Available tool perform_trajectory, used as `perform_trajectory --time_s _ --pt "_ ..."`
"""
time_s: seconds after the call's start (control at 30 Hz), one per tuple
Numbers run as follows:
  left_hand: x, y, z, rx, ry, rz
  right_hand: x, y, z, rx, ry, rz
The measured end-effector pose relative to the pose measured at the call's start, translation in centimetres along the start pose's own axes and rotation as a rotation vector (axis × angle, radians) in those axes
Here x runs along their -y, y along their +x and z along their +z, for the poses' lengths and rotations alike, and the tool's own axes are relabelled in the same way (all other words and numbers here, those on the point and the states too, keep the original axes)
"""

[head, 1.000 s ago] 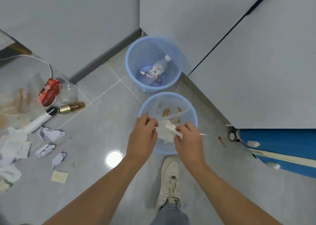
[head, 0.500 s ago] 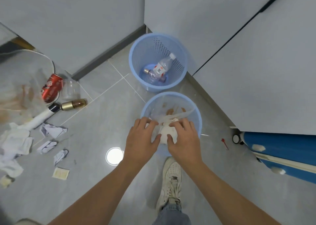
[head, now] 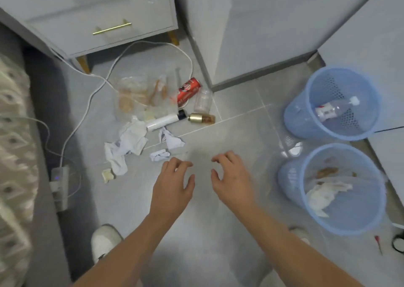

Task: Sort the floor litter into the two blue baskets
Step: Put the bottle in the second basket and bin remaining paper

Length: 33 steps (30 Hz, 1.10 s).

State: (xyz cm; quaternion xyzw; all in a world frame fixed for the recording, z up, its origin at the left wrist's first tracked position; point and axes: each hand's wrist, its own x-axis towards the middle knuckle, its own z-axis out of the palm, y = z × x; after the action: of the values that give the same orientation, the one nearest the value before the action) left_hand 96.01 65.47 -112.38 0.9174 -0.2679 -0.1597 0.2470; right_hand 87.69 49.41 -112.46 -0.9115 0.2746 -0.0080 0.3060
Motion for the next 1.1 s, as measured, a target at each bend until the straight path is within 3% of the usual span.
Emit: perform_trajectory --time_s 0.23,0.4,0.63,0.73,0.9,1.1 --pt "13.1 -1.0 3.5 0.007 0.007 -0.162 3.0 4.9 13.2 0.26 -0.06 -0.08" --pt "17.6 1.9 7.3 -0.001 -0.002 -0.234 2.2 9.8 18.7 0.281 -0.151 -0.172" --pt "20.2 7.2 11.4 -0.027 -0.001 -0.099 2.5 16.0 23.0 0.378 -0.354 -0.374" --pt "20.8 8.1 12.0 -0.013 0.072 -0.031 1.9 16.7 23.9 0.375 -0.419 -0.377" --pt "19.8 7.6 10.9 0.015 0.031 -0.079 -0.7 15.2 22.2 0.33 -0.295 -0.283" --pt "12.9 5.5 6.6 0.025 -0.007 -0.066 -2.5 10.1 15.1 0.257 -0.159 -0.154"
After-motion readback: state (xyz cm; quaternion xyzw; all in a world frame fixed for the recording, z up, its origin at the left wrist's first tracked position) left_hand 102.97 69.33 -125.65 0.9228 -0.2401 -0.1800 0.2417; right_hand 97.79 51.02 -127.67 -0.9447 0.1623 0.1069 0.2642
